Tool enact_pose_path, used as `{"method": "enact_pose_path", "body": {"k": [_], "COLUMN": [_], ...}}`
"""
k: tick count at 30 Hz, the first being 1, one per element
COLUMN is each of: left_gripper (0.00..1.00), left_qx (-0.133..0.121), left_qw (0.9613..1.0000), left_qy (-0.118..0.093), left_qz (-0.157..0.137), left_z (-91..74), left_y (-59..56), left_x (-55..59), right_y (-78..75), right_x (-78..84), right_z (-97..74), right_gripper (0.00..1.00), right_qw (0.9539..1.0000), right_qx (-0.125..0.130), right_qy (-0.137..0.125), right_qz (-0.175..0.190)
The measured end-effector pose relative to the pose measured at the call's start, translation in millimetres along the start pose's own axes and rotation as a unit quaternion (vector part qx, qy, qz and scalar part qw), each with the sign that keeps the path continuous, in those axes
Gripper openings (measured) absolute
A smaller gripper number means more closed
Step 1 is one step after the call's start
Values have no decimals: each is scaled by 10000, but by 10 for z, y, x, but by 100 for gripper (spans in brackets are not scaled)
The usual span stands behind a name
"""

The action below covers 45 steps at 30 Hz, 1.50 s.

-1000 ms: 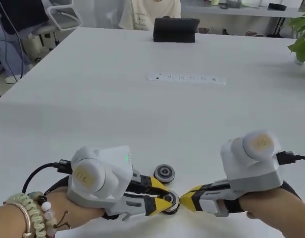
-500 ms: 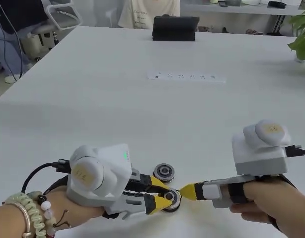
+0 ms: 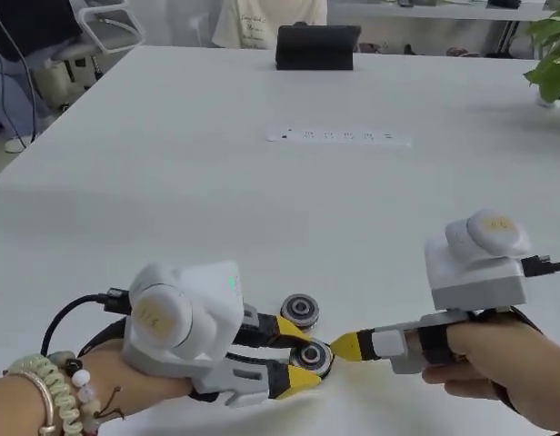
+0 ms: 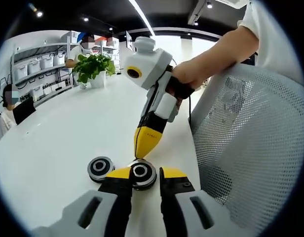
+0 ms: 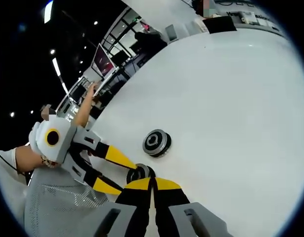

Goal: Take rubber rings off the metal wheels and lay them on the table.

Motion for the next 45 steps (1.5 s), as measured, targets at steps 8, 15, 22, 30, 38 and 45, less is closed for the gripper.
{"method": "enact_pose_path", "body": {"k": [8, 15, 22, 30, 38, 45], "left_gripper": [18, 13, 5, 5, 5, 5], "left_qx": [-12, -40, -175, -207, -181, -179], "left_qw": [9999, 9997, 9996, 9997, 9994, 9994], "left_qy": [97, -25, 7, -7, -52, -66], "left_qz": [-32, -248, -242, -163, -273, -286], "left_z": [3, -2, -3, 0, 3, 3], "left_y": [-4, 19, 55, 67, 76, 77], "left_x": [2, -26, 1, 0, 11, 13], "right_y": [-13, -23, -23, -24, -7, -3], "right_x": [20, 15, 14, 2, -7, -15], "right_z": [12, 15, 17, 4, -14, -29], "right_gripper": [0, 0, 0, 0, 0, 0], "right_qw": [9999, 9999, 9999, 10000, 10000, 9997], "right_qx": [48, 40, 26, 7, -62, -145], "right_qy": [88, 88, 103, 66, 14, -52], "right_qz": [-47, -39, -52, -22, 59, 175]}}
Point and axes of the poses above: the centre of the closed fingertips' face, and the gripper's own axes: z roughly forward along the fingers, y roughly to its left, x roughly out of its underside, the point moved 9 cm from there along -z, roughly backward along the fingers, and after that the axes turned 7 degrees about y, right-handed, at the moved point
